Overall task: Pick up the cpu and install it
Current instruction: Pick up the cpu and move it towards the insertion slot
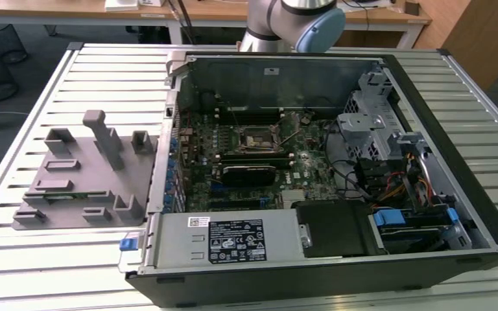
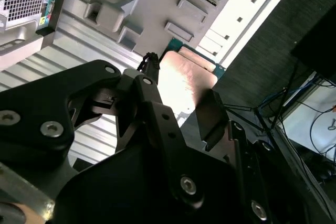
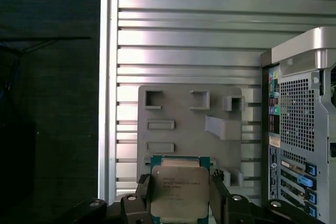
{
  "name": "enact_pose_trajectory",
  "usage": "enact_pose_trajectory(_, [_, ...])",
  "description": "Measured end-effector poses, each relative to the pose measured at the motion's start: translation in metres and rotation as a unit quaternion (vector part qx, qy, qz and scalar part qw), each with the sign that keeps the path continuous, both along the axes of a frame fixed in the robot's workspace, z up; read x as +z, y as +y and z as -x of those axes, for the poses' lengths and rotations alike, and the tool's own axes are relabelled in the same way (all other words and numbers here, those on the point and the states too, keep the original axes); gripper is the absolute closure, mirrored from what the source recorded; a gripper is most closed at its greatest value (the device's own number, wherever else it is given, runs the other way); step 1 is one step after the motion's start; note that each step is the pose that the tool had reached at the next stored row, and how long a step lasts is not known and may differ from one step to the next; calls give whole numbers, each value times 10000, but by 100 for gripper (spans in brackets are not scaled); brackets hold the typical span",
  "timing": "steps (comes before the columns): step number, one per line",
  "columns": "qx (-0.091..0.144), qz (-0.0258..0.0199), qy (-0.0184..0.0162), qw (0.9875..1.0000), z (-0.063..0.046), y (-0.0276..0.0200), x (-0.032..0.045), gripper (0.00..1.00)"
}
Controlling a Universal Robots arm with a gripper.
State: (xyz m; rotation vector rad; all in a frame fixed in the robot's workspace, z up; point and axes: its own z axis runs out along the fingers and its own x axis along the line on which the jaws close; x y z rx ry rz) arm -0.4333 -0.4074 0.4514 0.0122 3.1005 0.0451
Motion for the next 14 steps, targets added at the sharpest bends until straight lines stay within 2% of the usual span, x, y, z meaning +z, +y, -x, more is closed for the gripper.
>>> enact_pose_trajectory(14, [0,0,0,10000,-357,0,0,47])
